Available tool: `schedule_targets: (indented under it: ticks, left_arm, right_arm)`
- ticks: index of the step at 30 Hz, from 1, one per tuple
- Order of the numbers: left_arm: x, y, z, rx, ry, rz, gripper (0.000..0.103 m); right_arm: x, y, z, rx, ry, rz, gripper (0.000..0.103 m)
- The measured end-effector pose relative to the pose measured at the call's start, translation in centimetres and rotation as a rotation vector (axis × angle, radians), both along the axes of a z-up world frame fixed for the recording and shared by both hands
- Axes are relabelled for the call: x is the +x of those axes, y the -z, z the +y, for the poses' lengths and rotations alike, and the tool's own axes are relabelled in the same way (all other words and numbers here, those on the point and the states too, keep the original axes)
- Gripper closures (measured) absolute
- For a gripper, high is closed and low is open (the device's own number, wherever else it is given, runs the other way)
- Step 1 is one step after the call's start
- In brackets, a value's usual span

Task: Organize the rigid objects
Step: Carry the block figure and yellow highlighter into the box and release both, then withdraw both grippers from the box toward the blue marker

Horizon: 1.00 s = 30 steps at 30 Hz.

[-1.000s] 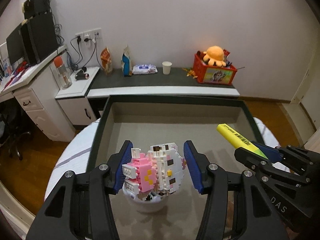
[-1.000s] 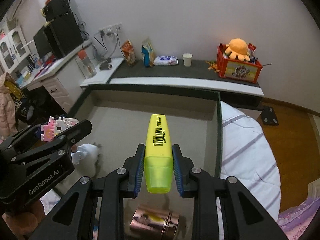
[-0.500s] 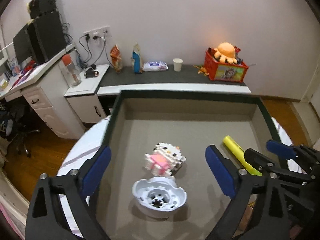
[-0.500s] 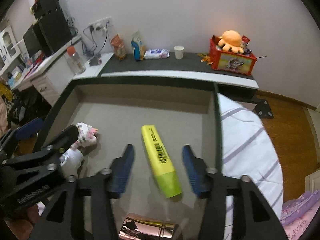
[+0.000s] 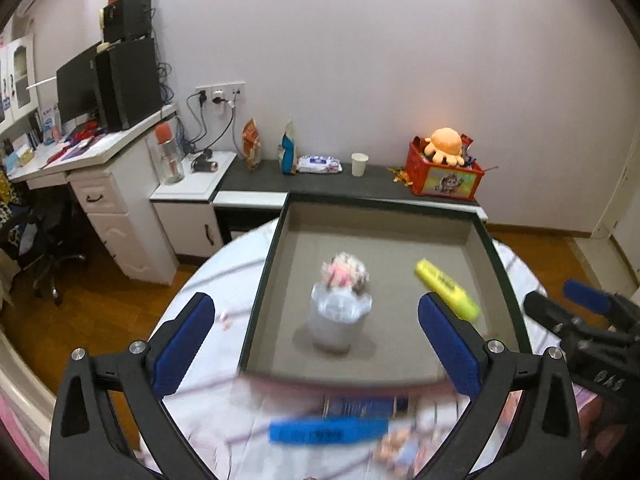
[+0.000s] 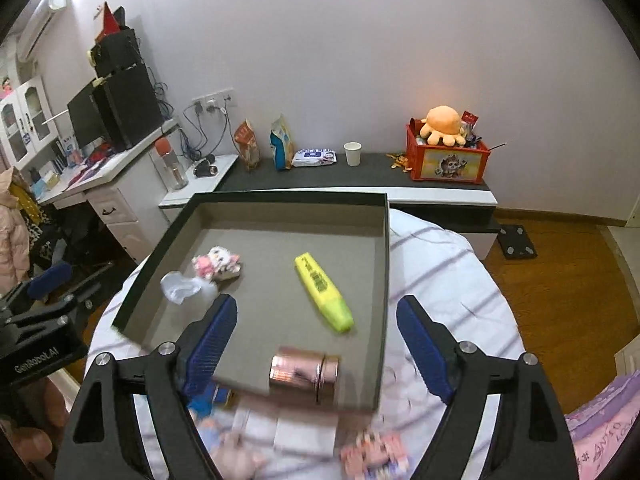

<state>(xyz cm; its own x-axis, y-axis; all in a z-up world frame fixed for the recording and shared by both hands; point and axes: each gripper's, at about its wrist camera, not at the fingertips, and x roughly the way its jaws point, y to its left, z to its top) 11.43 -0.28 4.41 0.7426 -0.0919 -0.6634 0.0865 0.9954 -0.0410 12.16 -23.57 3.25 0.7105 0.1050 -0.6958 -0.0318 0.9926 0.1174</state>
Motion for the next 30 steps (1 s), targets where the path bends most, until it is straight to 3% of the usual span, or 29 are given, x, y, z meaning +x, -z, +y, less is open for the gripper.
schedule_targets:
  ticks: [3,4,17,30]
  left_arm:
    - [-2.3,0.7,0.6,-0.016,-0.004,0.023,0.0]
    - [-3.1,1.0,0.7,-0.018,-0.006,0.032,0.0]
    - [-9.8,2.5,1.4,0.016,-0.027,0.046,0.0]
    - [-12.7,6.0,1.3,0.014,-0.007,0.117,0.0]
  right_arm:
    - [-2.5,-0.1,0.2,-0.008,-0.004,-0.003,0.009]
    - [-3.5,-0.1,0.3,-0.009,-0.008,-0.003,0.0]
    - [-10.1,1.7,0.0,0.028,-0.009,0.028,0.0]
    - [-13.7,4.9,-2.5,0.031,0.034,0.108,0.0]
